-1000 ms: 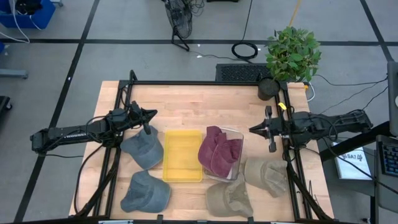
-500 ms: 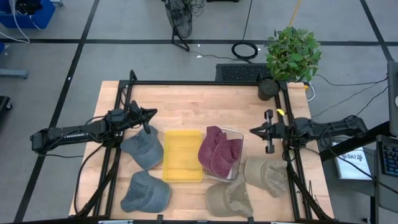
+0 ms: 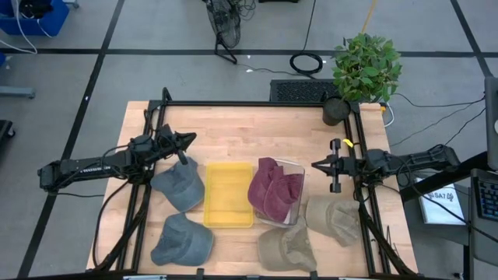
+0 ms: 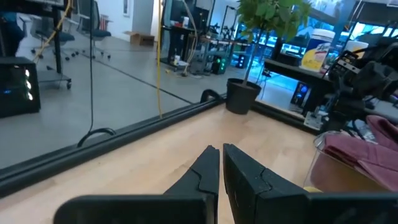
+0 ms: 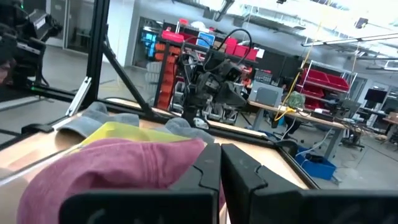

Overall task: Pick & Place hat
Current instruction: Put the top blue cap into the yellow bin

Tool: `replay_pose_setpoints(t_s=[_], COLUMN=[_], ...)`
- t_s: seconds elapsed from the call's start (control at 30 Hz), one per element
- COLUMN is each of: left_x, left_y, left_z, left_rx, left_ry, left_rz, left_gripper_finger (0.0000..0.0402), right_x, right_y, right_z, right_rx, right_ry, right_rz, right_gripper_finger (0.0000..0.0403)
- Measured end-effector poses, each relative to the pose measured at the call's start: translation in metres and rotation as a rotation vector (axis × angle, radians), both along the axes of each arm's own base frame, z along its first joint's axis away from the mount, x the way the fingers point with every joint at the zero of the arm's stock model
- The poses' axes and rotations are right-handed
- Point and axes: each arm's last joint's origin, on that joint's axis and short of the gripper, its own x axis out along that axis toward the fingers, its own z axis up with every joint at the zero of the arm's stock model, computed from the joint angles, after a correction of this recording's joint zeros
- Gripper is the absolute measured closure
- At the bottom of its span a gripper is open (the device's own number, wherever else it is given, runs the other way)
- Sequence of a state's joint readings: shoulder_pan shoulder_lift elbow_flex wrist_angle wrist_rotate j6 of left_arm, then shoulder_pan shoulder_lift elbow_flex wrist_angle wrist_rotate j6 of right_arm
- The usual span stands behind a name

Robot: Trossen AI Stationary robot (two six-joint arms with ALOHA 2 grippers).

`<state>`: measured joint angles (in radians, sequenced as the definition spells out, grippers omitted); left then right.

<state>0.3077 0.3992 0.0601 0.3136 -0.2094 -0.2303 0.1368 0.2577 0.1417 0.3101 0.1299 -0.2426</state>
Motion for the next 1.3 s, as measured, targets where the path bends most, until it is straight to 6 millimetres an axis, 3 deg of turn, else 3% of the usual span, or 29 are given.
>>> replay_pose_setpoints(t_s=[0.37, 0.53, 0.67, 1.0, 1.13, 1.3], left_x=[0.002, 0.003, 0.005, -0.015, -0.019, -0.011], left_y=[-0.004, -0.006, -0.011, -0.014, -0.015, -0.014], left_z=[-0.002, 0.001, 0.02, 0.11, 0.123, 0.12], left_rx=[-0.094, -0.039, 0.008, -0.085, -0.208, -0.281], left_ry=[-0.021, 0.011, 0.028, 0.305, 0.408, 0.528], left_rz=[-0.15, -0.236, -0.31, 0.019, 0.064, 0.126], left_gripper_finger=[0.0376, 0.0376, 0.0376, 0.0376, 0.0376, 0.0376], right_x=[0.0, 0.0, 0.0, 0.0, 0.0, 0.001], right_y=[0.0, -0.003, -0.004, -0.004, -0.004, -0.003], right_z=[-0.001, -0.009, -0.013, -0.014, -0.015, -0.02], right_rx=[0.001, 0.012, 0.031, -0.046, -0.096, -0.077], right_ry=[0.008, 0.014, 0.007, -0.003, 0.015, 0.058], right_rz=[-0.003, -0.115, -0.129, -0.138, -0.142, -0.129], right_gripper_finger=[0.0403, 0.0403, 0.0403, 0.0403, 0.0403, 0.0403])
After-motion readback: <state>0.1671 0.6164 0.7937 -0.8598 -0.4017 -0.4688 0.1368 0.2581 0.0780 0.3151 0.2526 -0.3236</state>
